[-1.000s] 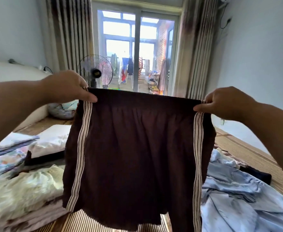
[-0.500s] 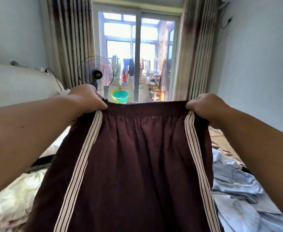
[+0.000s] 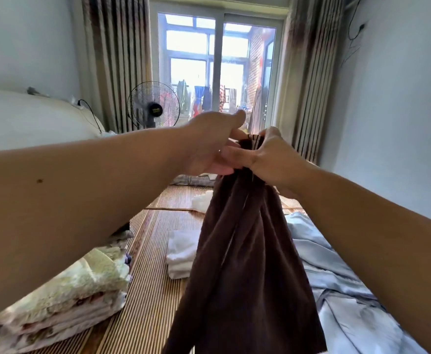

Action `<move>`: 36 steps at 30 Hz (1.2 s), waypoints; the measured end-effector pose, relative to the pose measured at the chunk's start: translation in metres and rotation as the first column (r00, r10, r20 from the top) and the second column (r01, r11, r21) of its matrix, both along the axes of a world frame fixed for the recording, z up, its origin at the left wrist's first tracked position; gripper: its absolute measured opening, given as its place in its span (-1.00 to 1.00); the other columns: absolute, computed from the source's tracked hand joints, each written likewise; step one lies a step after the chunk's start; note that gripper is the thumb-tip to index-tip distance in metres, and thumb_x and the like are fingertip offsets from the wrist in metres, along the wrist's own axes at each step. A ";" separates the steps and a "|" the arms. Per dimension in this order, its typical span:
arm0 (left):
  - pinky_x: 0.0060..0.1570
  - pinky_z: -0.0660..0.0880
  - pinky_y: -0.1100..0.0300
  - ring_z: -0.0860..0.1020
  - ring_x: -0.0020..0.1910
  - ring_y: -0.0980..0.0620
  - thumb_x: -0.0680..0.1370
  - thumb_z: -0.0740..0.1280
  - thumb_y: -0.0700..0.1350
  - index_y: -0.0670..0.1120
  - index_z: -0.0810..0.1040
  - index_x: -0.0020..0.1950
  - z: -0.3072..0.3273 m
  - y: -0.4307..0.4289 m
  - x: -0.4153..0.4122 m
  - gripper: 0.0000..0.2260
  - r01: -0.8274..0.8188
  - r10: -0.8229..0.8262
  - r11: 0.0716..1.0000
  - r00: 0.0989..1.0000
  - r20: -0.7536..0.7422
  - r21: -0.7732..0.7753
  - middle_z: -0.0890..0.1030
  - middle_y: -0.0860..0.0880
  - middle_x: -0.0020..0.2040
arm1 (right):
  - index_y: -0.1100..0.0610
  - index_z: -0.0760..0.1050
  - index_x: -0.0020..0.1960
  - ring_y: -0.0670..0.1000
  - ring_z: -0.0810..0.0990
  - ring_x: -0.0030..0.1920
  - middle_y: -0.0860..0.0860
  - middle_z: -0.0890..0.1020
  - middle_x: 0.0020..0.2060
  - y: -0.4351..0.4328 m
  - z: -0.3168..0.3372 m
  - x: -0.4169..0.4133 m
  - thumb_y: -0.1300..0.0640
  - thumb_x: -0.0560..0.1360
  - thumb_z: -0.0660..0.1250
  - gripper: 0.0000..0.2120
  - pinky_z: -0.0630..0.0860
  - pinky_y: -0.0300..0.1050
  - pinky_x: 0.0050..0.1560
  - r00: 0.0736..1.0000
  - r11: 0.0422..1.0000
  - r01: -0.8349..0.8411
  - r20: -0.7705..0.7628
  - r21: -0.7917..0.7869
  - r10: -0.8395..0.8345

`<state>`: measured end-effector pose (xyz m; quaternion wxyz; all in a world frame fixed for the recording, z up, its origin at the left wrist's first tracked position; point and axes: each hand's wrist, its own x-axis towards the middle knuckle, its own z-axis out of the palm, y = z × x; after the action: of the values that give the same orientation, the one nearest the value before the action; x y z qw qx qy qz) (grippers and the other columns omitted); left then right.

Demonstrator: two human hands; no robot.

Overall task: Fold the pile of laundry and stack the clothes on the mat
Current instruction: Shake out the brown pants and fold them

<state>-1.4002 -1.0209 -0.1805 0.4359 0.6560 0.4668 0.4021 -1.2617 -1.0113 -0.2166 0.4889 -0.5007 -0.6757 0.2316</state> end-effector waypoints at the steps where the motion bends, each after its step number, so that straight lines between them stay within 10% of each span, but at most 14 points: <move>1: -0.18 0.55 0.11 0.64 -0.02 -0.02 0.62 0.14 0.20 -0.07 0.56 0.18 0.001 -0.001 -0.002 -0.59 0.024 -0.023 1.000 0.999 -0.023 0.018 0.66 -0.06 0.09 | 0.15 0.30 0.14 0.02 0.64 -0.03 0.06 0.59 -0.04 0.001 0.000 0.002 -0.05 0.24 0.62 -0.33 0.62 0.04 -0.01 0.999 0.999 0.014 -0.041 0.032 -0.013; 6: -0.01 0.47 0.11 0.55 0.16 0.07 0.58 0.30 0.12 0.08 0.55 0.25 0.002 0.002 -0.027 -0.72 0.006 0.053 0.958 0.979 -0.196 0.288 0.61 0.10 0.16 | 0.00 0.37 -0.09 -0.01 0.63 -0.20 0.07 0.58 -0.14 0.005 0.001 0.017 0.28 0.36 0.51 -0.64 0.61 -0.08 -0.17 0.998 0.999 -0.031 -0.060 0.014 0.031; 13: 0.43 0.18 -0.12 0.29 0.45 -0.04 0.20 0.63 -0.06 0.14 -0.01 0.58 -0.053 0.025 -0.070 0.13 0.151 -0.156 0.988 0.970 -0.187 -0.040 0.27 -0.03 0.53 | -0.06 0.34 0.27 -0.01 0.67 -0.09 0.03 0.56 0.07 -0.008 0.021 0.045 0.38 0.48 0.36 -0.49 0.64 -0.10 -0.05 0.950 0.951 -0.303 -0.092 -0.061 0.297; 17: 0.10 0.57 0.03 0.63 0.11 -0.04 0.07 0.68 -0.05 -0.06 0.60 0.23 -0.087 0.033 -0.070 -0.27 0.478 -0.460 0.875 0.872 0.168 -0.082 0.65 -0.10 0.17 | 0.01 0.36 0.32 -0.03 0.67 -0.11 0.03 0.56 0.11 -0.014 0.030 0.054 0.45 0.50 0.27 -0.48 0.63 -0.19 -0.16 0.907 0.916 -0.392 -0.204 -0.085 0.369; 21: -0.12 0.62 0.07 0.69 -0.07 -0.10 0.20 0.56 -0.24 -0.10 0.71 0.00 -0.092 0.037 -0.062 -0.62 0.434 -0.386 0.895 0.869 0.309 -0.104 0.69 -0.19 0.03 | 0.26 0.50 0.26 0.04 0.69 -0.06 0.15 0.65 0.07 -0.012 0.030 0.063 0.40 0.41 0.32 -0.58 0.63 -0.17 -0.12 0.883 0.865 -0.460 -0.212 -0.202 0.420; 25: 0.14 0.57 0.00 0.67 0.02 -0.08 0.37 0.50 -0.25 -0.13 0.64 0.08 -0.083 0.050 -0.053 -0.71 0.069 -0.077 0.995 0.992 -0.104 -0.079 0.69 -0.12 0.06 | 0.27 0.62 0.07 0.09 0.69 -0.02 0.14 0.71 -0.07 0.011 0.015 0.078 0.31 0.34 0.49 -0.70 0.61 -0.10 0.06 0.982 0.962 -0.119 0.113 -0.245 0.150; 28: 0.20 0.51 0.05 0.63 0.05 -0.05 0.38 0.55 -0.12 -0.11 0.64 0.11 -0.080 0.063 -0.045 -0.68 -0.125 0.147 0.989 0.897 -0.416 0.080 0.67 -0.06 0.05 | 0.16 0.62 0.02 -0.17 0.61 -0.42 0.01 0.65 -0.24 0.033 -0.007 0.076 0.20 0.42 0.50 -0.80 0.46 -0.37 -0.44 0.960 0.977 0.077 0.278 -0.197 -0.020; 32: -0.45 0.50 0.27 0.57 -0.43 0.12 0.45 0.50 -0.06 -0.07 0.56 -0.06 -0.079 0.084 -0.032 -0.82 -0.210 0.207 0.977 0.857 -0.472 0.048 0.59 0.00 -0.18 | 0.00 0.44 0.14 -0.04 0.65 -0.44 0.02 0.61 -0.10 0.060 -0.029 0.068 0.04 0.55 0.36 -0.80 0.52 -0.20 -0.47 0.977 0.943 0.151 0.188 -0.298 -0.097; 36: -0.32 0.52 0.18 0.66 -0.27 -0.03 0.53 0.41 -0.08 -0.01 0.48 -0.09 -0.077 0.103 -0.023 -0.88 -0.177 0.217 0.975 0.889 -0.403 0.133 0.64 -0.02 -0.14 | 0.05 0.42 0.23 0.07 0.65 -0.11 0.07 0.62 0.00 0.078 -0.042 0.067 0.11 0.57 0.33 -0.75 0.62 0.02 -0.04 0.993 0.980 0.088 -0.060 -0.176 -0.100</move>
<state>-1.4233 -0.9182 -0.2570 0.2528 0.6951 0.5937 0.3168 -1.1946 -0.9337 -0.2587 0.4771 -0.5645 -0.6113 0.2830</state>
